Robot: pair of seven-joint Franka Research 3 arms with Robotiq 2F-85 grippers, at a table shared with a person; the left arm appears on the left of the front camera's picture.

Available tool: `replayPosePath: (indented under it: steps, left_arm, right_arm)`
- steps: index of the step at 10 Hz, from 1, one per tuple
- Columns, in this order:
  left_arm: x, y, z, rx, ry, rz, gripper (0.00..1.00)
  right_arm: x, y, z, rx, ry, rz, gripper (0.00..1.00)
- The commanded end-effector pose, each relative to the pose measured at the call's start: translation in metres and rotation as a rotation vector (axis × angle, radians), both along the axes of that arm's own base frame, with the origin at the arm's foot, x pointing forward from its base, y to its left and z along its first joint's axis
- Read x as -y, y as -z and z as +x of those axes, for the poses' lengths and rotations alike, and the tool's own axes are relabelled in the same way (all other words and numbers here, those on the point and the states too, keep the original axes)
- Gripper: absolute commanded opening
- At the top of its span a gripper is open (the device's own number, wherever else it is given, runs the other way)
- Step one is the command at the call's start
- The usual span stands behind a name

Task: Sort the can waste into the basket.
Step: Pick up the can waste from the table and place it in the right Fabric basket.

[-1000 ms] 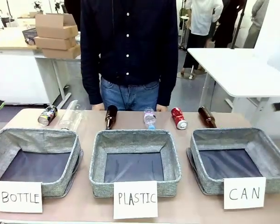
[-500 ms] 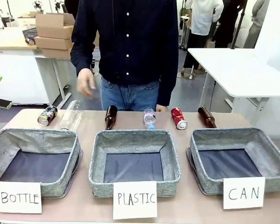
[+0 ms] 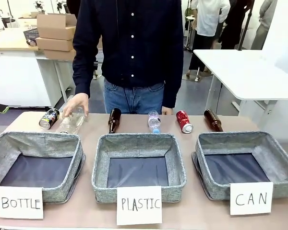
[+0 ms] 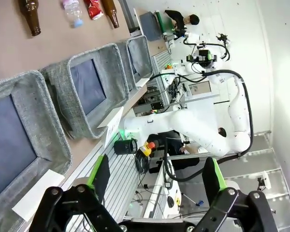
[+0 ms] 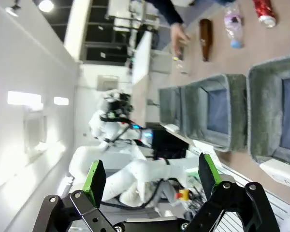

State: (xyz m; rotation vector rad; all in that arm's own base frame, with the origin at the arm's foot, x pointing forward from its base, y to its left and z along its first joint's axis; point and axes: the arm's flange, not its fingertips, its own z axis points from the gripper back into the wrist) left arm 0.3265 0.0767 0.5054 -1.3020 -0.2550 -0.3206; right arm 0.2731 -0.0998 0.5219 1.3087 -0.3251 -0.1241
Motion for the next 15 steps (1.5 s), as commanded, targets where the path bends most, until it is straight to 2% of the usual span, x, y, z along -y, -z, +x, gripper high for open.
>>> replayPosePath:
  steps: [1,2,3,4,5,6,7,8,11,12,13,14,15]
  left_arm:
    - [0.0,-0.002,0.002,0.025,0.008,-0.023,1.0]
    - [0.0,-0.002,0.002,0.025,0.008,-0.023,1.0]
    - [0.0,-0.002,0.002,0.025,0.008,-0.023,1.0]
    - [0.0,-0.002,0.002,0.025,0.008,-0.023,1.0]
    - [0.0,-0.002,0.002,0.025,0.008,-0.023,1.0]
    - [0.0,-0.002,0.002,0.025,0.008,-0.023,1.0]
    - [0.0,-0.002,0.002,0.025,0.008,-0.023,1.0]
    - [0.0,-0.002,0.002,0.025,0.008,-0.023,1.0]
    - [0.0,-0.002,0.002,0.025,0.008,-0.023,1.0]
    - [0.0,-0.002,0.002,0.025,0.008,-0.023,1.0]
    - [0.0,-0.002,0.002,0.025,0.008,-0.023,1.0]
    - [0.0,-0.002,0.002,0.025,0.008,-0.023,1.0]
    - [0.0,-0.002,0.002,0.025,0.008,-0.023,1.0]
  right_arm:
    - [-0.069,-0.022,0.06,0.035,-0.089,-0.358,1.0]
    - [-0.104,-0.018,0.095,0.034,-0.13,-0.524,1.0]
    - [-0.139,-0.002,0.127,0.008,-0.107,-0.756,1.0]
    - [-0.173,0.019,0.15,0.022,-0.118,-0.867,1.0]
    - [-0.188,0.032,0.155,0.041,-0.104,-0.896,1.0]
    - [-0.189,0.032,0.149,0.067,-0.105,-0.856,1.0]
    - [-0.174,0.019,0.133,0.12,-0.118,-0.739,1.0]
    - [-0.211,0.035,0.149,0.107,-0.147,-0.857,1.0]
    - [-0.201,0.035,0.15,0.109,-0.151,-0.834,1.0]
    - [-0.216,0.055,0.197,0.088,-0.139,-0.938,1.0]
    - [-0.228,0.075,0.234,0.08,-0.175,-0.974,1.0]
    - [-0.235,0.098,0.266,0.034,-0.178,-1.047,1.0]
    - [-0.24,0.116,0.289,0.022,-0.184,-1.084,1.0]
